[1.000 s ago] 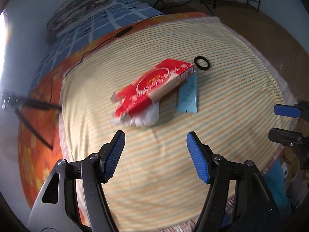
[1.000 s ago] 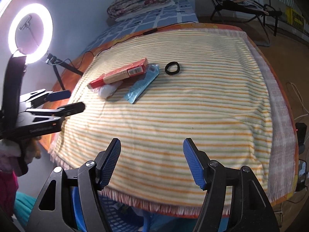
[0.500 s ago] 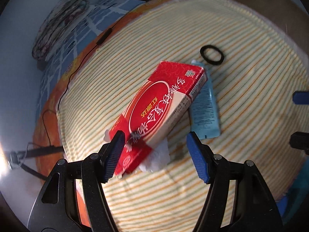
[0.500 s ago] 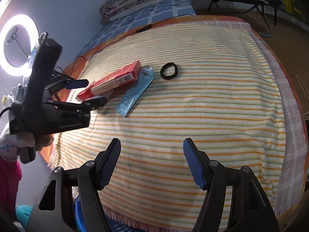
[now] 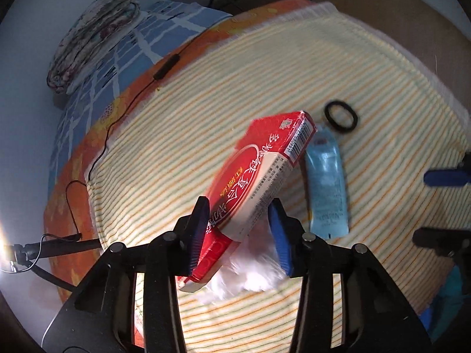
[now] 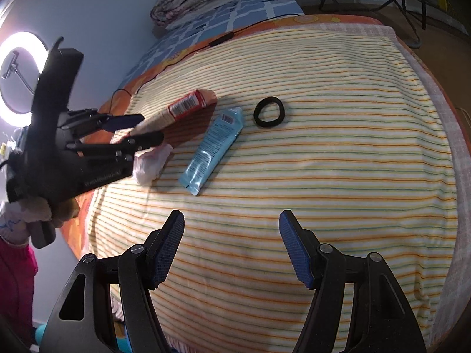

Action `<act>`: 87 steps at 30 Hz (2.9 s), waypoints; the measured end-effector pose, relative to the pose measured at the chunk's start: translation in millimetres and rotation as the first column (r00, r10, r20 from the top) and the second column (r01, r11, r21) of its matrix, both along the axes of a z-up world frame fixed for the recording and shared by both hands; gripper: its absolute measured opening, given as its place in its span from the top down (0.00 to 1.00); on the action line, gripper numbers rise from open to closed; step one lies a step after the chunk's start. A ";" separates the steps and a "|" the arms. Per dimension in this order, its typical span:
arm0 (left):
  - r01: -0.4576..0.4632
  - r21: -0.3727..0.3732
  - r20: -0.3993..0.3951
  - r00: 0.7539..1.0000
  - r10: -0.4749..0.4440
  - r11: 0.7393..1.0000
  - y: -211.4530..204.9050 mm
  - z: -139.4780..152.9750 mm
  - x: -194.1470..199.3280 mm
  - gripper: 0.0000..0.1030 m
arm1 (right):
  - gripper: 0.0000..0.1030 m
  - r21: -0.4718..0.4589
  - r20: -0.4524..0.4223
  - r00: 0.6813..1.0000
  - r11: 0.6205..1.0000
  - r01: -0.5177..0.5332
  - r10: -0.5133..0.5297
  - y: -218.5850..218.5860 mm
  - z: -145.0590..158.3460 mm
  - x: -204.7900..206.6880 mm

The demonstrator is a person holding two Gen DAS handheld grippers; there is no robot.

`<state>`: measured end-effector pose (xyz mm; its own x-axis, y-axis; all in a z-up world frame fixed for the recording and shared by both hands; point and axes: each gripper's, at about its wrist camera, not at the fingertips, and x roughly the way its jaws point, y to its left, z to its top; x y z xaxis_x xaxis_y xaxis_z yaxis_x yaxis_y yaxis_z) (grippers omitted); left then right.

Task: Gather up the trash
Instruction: 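Grasp the red box with the left tool while the right tool grasps the blue tube, then carry the red box and blue tube over the basket and open both tools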

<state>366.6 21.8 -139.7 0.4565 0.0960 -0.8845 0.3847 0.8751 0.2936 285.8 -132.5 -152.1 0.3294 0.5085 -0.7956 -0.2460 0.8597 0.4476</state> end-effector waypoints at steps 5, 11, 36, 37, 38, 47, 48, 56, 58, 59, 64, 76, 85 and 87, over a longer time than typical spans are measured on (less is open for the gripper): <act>-0.061 -0.039 0.004 0.998 0.061 0.997 18.5 4.8 13.6 0.57 | 0.36 0.011 -0.004 1.000 1.000 0.001 -0.001 10.1 -2.2 10.5; -0.129 -0.142 -0.033 0.992 0.126 0.981 38.5 0.5 27.3 0.57 | 0.36 0.035 -0.032 0.999 0.999 0.008 -0.006 26.5 -8.1 31.7; -0.284 -0.262 0.029 0.953 0.302 0.922 116.5 19.3 -14.2 0.85 | 0.70 -0.232 0.055 0.998 0.973 0.003 0.010 94.1 -20.8 86.7; -0.284 -0.263 0.032 0.953 0.302 0.922 117.5 20.4 -17.6 0.85 | 0.75 -0.265 0.070 0.997 0.964 -0.010 0.029 94.6 -20.8 85.9; -0.281 -0.262 0.035 0.953 0.300 0.923 118.0 21.5 -21.6 0.85 | 0.81 -0.282 0.079 0.996 0.959 -0.014 0.038 93.9 -20.7 85.5; -0.276 -0.258 0.058 0.952 0.300 0.926 122.9 34.5 -56.1 0.85 | 0.95 -0.178 0.054 0.998 0.984 -0.010 0.020 69.6 -19.4 79.6; -0.279 -0.265 0.060 0.951 0.305 0.923 124.1 36.9 -60.0 0.85 | 0.95 -0.173 0.056 0.998 0.985 -0.013 0.023 68.1 -18.0 74.7; -0.314 -0.315 0.052 0.937 0.346 0.896 133.6 51.3 -100.7 0.85 | 0.95 -0.132 0.080 0.994 0.989 -0.059 0.070 64.3 -0.8 35.5; -0.323 -0.327 0.051 0.932 0.358 0.888 134.8 56.4 -113.6 0.85 | 0.95 -0.122 0.091 0.992 0.990 -0.072 0.083 63.0 5.6 25.2; -0.325 -0.336 0.053 0.930 0.363 0.884 134.8 59.5 -121.7 0.85 | 0.95 -0.115 0.097 0.991 0.990 -0.079 0.090 61.7 9.9 18.8; -0.338 -0.376 0.057 0.921 0.386 0.863 129.8 72.6 -166.9 0.85 | 0.95 -0.078 0.127 0.985 0.991 -0.109 0.118 53.6 30.8 -12.2; -0.348 -0.424 0.017 0.920 0.391 0.836 93.6 74.3 -273.0 0.85 | 0.95 -0.028 0.166 0.970 0.984 -0.174 0.177 27.3 60.2 -90.0; -0.389 -0.437 -0.082 0.915 0.394 0.811 68.6 47.3 -334.7 0.85 | 0.95 -0.035 0.154 0.961 0.974 -0.226 0.228 13.4 54.7 -143.0; -0.391 -0.429 -0.094 0.916 0.390 0.814 63.2 40.7 -341.7 0.85 | 0.95 -0.038 0.143 0.960 0.970 -0.238 0.241 12.6 50.2 -154.0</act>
<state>24.9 85.0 -99.1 0.4609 -0.1241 -0.8787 -0.0160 0.9888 -0.1481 131.7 -119.9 -101.9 0.3128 0.5708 -0.7591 -0.5071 0.7762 0.3747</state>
